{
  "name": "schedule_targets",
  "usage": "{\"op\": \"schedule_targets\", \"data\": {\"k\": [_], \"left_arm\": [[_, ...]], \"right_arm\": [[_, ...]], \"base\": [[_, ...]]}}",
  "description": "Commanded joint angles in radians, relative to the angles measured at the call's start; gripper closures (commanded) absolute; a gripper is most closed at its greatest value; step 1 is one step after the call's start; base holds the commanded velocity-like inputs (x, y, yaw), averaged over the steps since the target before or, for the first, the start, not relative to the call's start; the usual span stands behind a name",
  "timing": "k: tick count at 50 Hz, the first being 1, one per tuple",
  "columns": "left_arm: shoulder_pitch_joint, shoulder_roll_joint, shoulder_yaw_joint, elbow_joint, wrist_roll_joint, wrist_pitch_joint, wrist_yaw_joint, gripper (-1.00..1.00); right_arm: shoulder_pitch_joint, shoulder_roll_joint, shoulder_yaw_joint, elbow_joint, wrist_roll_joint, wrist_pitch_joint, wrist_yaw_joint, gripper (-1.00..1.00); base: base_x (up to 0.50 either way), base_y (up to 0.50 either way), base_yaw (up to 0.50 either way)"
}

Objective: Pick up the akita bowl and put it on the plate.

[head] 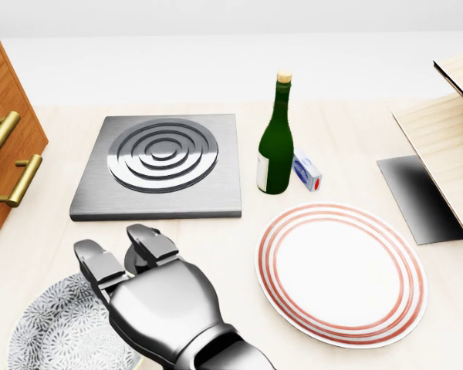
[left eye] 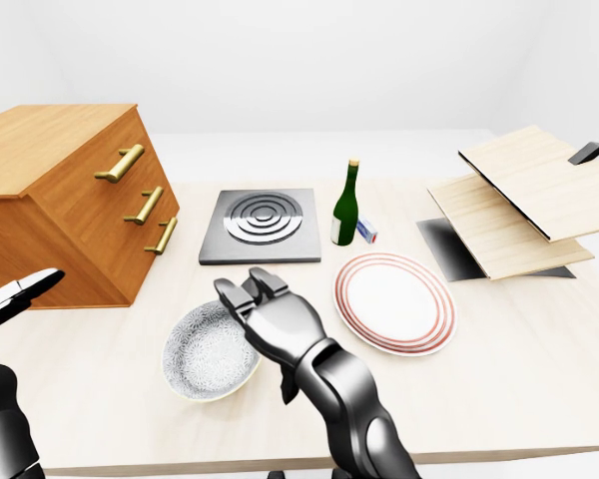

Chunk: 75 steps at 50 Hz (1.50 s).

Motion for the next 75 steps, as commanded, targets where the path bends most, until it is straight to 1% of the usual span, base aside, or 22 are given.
{"op": "schedule_targets", "data": {"k": [1, 5, 11, 18, 26, 40, 55, 64, 70, 75], "left_arm": [[-0.003, -0.001, -0.007, 0.015, 0.002, 0.0, -0.002, -1.0], [-0.003, -0.001, -0.009, 0.018, 0.002, 0.0, -0.001, -1.0], [0.0, 0.0, -0.006, 0.007, -0.002, 0.0, -0.002, -1.0], [-0.005, -0.002, -0.014, 0.021, 0.004, 0.0, -0.001, -1.0], [-0.003, 0.001, -0.009, 0.004, -0.001, 0.0, 0.0, -1.0], [-0.002, -0.001, -0.006, -0.001, -0.002, 0.0, -0.002, -1.0], [-0.003, -0.002, -0.009, 0.006, -0.002, 0.0, -0.001, -1.0], [0.0, 0.001, -0.003, -0.01, -0.008, 0.0, 0.0, -1.0], [-0.004, 0.0, -0.007, 0.002, -0.004, 0.0, -0.002, -1.0], [-0.003, 0.001, -0.007, -0.001, -0.005, 0.0, 0.0, -1.0]], "right_arm": [[-0.025, 0.031, 0.002, 0.027, -0.042, 0.0, 0.0, -0.95], [-0.034, 0.04, -0.001, 0.04, -0.046, 0.0, 0.0, -0.96], [-0.033, 0.059, 0.021, 0.075, -0.055, 0.0, 0.0, -0.96], [-0.018, 0.06, 0.045, 0.102, -0.047, 0.0, 0.0, -0.96], [-0.032, 0.075, 0.054, 0.125, -0.049, 0.0, 0.0, -0.96], [-0.046, 0.096, 0.058, 0.169, -0.049, 0.0, 0.0, -0.96], [-0.059, 0.103, 0.05, 0.234, -0.027, 0.0, -0.001, -0.96], [-0.057, 0.112, 0.06, 0.238, -0.037, 0.0, 0.0, -0.96], [-0.06, 0.107, 0.05, 0.249, -0.03, 0.0, 0.0, -0.95], [-0.065, 0.112, 0.047, 0.276, -0.02, 0.0, -0.016, -0.96]], "base": [[0.0, 0.0, 0.0], [0.0, 0.0, 0.0], [0.0, 0.0, 0.0], [0.0, 0.0, 0.0], [0.0, 0.0, 0.0], [0.0, 0.0, 0.0], [0.0, 0.0, 0.0], [0.0, 0.0, 0.0], [0.0, 0.0, 0.0], [0.0, 0.0, 0.0]]}}
